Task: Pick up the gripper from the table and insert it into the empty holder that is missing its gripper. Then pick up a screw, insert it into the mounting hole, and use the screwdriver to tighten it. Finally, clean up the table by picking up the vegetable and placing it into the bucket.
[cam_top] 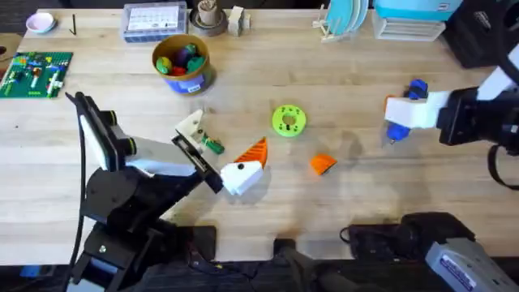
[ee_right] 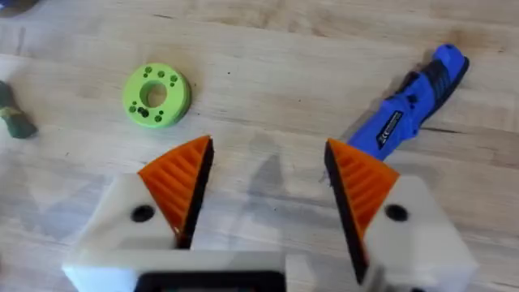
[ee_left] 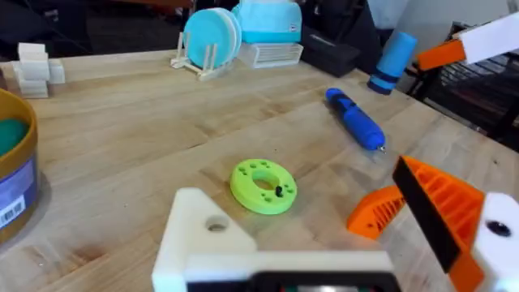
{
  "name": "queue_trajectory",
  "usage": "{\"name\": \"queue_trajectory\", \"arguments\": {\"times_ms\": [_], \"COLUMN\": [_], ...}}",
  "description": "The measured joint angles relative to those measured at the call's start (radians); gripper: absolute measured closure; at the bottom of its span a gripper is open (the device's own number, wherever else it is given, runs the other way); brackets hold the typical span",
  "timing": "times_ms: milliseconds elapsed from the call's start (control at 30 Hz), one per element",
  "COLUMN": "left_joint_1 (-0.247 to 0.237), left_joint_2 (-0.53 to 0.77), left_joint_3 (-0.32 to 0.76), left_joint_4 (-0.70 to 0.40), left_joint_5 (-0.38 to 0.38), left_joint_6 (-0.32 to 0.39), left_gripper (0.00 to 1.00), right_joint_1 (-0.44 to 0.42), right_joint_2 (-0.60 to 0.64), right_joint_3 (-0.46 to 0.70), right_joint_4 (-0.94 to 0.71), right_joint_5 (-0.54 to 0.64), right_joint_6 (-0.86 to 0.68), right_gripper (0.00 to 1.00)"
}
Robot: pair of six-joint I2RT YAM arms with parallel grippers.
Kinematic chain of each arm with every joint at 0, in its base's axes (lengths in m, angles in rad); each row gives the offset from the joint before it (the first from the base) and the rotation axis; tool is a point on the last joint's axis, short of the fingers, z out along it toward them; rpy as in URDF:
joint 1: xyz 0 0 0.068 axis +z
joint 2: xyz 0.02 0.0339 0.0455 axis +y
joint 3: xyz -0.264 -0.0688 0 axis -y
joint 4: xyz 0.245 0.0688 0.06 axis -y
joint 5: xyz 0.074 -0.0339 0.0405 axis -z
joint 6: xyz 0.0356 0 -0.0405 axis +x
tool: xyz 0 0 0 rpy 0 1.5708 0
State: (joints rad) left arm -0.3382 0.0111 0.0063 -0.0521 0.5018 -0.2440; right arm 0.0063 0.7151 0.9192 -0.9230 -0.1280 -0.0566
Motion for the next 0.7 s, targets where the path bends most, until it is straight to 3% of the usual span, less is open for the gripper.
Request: {"name": "queue_trajectory", "arguments": {"times_ms": [700], "left_joint_1": [0.0], "left_joint_2": [0.0], "left_joint_3": [0.0], "left_joint_4": [0.0], "left_joint_5": [-0.027], "left_joint_6": [-0.001], "left_gripper": [0.008], "right_joint_1": [0.0], "right_joint_2": [0.0], "right_joint_3": [0.0], "right_joint_4": [0.0], "right_joint_5": [0.0], "right_joint_6": [0.0], "right_gripper": [0.132]}}
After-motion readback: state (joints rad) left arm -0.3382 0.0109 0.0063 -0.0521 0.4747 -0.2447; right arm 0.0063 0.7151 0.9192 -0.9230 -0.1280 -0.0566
